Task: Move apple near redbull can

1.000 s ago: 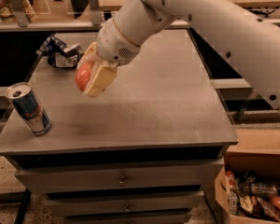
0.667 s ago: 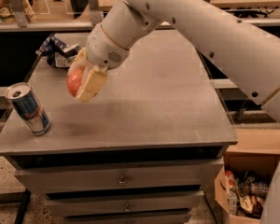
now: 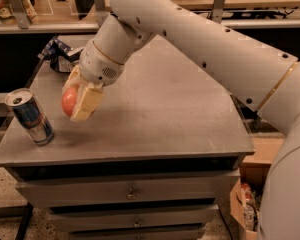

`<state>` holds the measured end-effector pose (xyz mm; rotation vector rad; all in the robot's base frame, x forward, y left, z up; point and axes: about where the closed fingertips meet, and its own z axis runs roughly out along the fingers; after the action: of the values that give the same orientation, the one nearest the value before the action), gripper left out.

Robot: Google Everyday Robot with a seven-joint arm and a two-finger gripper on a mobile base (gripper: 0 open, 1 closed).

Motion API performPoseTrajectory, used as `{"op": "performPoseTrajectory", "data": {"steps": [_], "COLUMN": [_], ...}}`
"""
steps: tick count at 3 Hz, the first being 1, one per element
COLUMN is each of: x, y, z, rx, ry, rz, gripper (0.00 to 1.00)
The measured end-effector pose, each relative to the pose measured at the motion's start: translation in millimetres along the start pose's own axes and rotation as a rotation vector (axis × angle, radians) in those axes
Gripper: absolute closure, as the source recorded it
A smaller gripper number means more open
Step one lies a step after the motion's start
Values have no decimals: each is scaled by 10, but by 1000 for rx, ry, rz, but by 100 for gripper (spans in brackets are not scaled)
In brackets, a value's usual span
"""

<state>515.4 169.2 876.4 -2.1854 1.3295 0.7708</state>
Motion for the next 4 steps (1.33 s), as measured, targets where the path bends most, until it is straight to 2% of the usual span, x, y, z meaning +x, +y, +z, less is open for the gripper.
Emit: {"op": "performPoseTrajectory", "data": {"steps": [1,2,4], "x": [-84,-96,-85], "y": [54,66,63], "z": [184,289,369], "rx": [-44,-67,-88], "ry": [-1,3,-4], "rz": [-30,-32,-18], "gripper": [100,83,36]}}
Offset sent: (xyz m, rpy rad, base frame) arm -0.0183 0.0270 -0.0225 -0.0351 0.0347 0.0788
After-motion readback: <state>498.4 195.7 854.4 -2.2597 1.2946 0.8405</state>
